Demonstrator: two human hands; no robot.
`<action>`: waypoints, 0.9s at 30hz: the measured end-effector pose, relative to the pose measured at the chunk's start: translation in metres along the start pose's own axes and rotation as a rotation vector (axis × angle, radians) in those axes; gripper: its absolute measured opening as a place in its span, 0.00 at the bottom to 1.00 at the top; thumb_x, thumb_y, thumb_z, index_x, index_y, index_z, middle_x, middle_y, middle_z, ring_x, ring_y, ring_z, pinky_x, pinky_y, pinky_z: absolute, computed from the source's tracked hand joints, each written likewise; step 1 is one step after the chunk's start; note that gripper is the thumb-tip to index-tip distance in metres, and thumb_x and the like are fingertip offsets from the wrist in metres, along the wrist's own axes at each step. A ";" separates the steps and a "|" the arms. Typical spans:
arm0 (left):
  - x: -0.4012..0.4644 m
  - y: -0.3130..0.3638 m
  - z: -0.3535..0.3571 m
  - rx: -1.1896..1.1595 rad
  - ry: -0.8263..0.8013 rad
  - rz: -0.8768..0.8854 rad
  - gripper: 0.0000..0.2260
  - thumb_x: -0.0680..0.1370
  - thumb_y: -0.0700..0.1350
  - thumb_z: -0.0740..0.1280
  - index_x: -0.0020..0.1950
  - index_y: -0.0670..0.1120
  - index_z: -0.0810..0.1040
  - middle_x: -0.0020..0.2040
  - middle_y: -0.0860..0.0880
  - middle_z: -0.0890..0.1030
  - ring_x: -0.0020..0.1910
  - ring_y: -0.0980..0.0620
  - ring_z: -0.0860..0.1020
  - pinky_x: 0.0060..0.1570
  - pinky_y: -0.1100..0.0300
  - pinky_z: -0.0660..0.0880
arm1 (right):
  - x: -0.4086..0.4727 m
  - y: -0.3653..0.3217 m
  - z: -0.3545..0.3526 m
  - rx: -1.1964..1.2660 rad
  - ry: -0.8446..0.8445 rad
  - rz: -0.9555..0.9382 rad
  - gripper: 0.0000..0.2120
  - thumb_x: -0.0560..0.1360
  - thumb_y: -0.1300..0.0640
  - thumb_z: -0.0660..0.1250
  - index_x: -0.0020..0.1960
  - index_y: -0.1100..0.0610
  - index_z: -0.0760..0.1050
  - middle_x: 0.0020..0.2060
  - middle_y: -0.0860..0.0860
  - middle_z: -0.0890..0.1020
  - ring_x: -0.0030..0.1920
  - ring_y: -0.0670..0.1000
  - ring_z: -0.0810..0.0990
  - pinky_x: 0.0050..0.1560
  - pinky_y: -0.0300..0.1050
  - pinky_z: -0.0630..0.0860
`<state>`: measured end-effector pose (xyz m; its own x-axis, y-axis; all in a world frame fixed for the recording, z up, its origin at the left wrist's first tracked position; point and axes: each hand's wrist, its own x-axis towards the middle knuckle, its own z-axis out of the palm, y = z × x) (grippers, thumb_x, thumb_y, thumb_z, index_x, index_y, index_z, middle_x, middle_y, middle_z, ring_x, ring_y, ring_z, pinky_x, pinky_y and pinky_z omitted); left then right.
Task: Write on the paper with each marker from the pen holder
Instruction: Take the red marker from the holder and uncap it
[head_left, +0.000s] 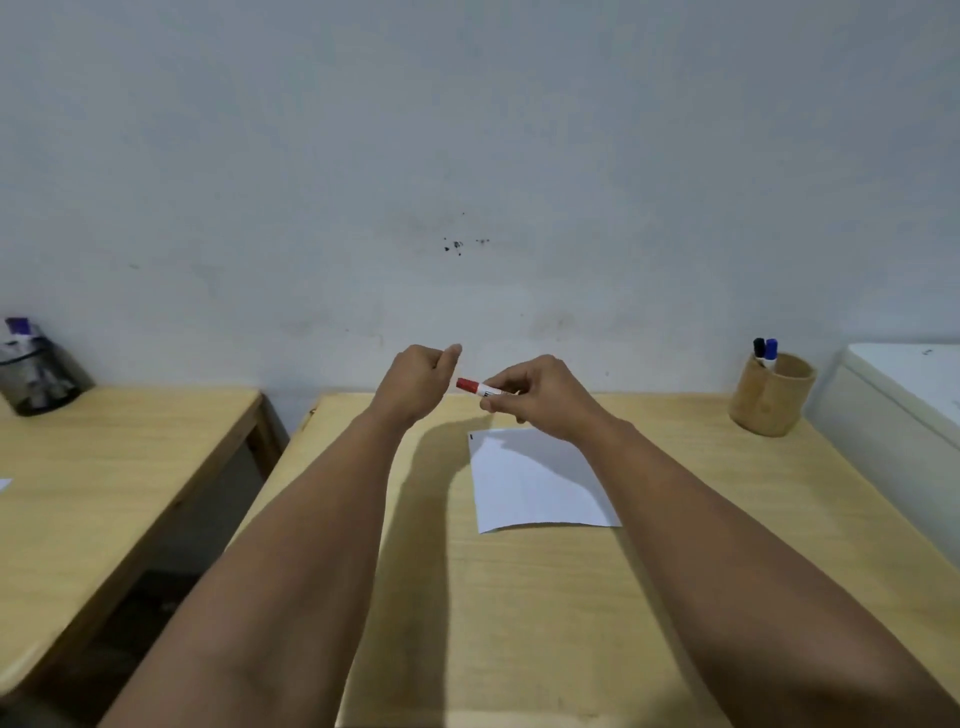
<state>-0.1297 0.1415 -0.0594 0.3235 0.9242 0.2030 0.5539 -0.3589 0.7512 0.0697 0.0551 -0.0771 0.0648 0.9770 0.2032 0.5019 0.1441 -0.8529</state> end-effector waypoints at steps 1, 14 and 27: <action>0.004 -0.008 -0.004 -0.011 0.002 -0.041 0.24 0.85 0.56 0.60 0.33 0.43 0.65 0.31 0.43 0.67 0.30 0.46 0.74 0.35 0.56 0.67 | 0.000 0.010 -0.004 -0.017 0.027 0.004 0.05 0.74 0.60 0.81 0.50 0.56 0.91 0.33 0.40 0.86 0.32 0.39 0.77 0.40 0.40 0.74; 0.016 -0.006 0.042 -0.177 -0.245 -0.061 0.27 0.84 0.60 0.60 0.33 0.42 0.70 0.27 0.49 0.66 0.28 0.50 0.66 0.36 0.57 0.73 | 0.021 0.034 0.013 0.082 0.039 -0.049 0.05 0.74 0.61 0.81 0.47 0.52 0.90 0.35 0.47 0.84 0.31 0.43 0.75 0.40 0.40 0.73; 0.022 -0.073 -0.010 0.718 -0.191 -0.028 0.28 0.85 0.63 0.51 0.39 0.44 0.75 0.43 0.44 0.82 0.47 0.41 0.80 0.45 0.52 0.73 | 0.024 0.053 -0.034 0.241 0.389 0.171 0.07 0.84 0.61 0.69 0.55 0.53 0.73 0.41 0.56 0.86 0.29 0.48 0.78 0.33 0.43 0.77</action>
<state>-0.1711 0.1893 -0.1037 0.3931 0.9191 0.0282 0.9079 -0.3928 0.1463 0.1275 0.0809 -0.1014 0.4695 0.8652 0.1758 0.2449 0.0637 -0.9675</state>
